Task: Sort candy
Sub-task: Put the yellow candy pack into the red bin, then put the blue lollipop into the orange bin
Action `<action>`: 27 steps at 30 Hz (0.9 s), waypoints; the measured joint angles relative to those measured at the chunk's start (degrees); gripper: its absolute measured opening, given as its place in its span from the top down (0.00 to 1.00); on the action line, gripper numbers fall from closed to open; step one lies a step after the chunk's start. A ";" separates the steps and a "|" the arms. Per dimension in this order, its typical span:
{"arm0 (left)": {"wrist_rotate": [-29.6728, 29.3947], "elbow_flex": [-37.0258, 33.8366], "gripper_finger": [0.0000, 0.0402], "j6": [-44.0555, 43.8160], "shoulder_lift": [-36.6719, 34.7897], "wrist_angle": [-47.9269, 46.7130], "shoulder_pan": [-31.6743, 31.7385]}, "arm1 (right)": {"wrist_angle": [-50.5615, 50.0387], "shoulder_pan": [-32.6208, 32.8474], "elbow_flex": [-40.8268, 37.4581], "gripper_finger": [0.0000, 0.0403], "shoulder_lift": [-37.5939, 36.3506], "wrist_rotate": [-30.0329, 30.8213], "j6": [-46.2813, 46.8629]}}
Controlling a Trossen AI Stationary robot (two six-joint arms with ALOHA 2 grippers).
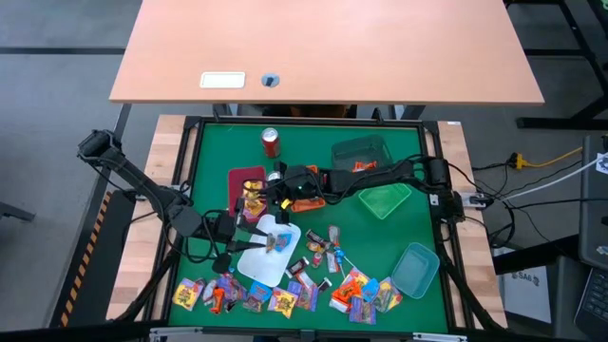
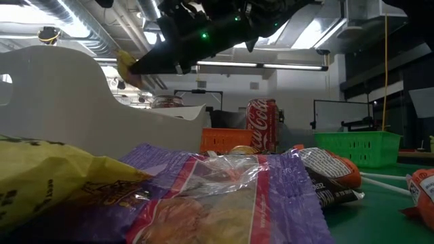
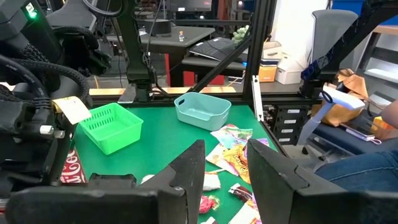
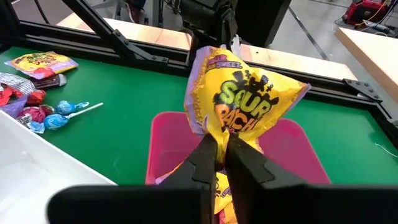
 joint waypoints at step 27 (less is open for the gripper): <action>0.04 0.07 0.73 0.02 0.00 -0.24 -0.02 | -17.30 0.07 0.01 0.58 -10.77 -0.07 0.49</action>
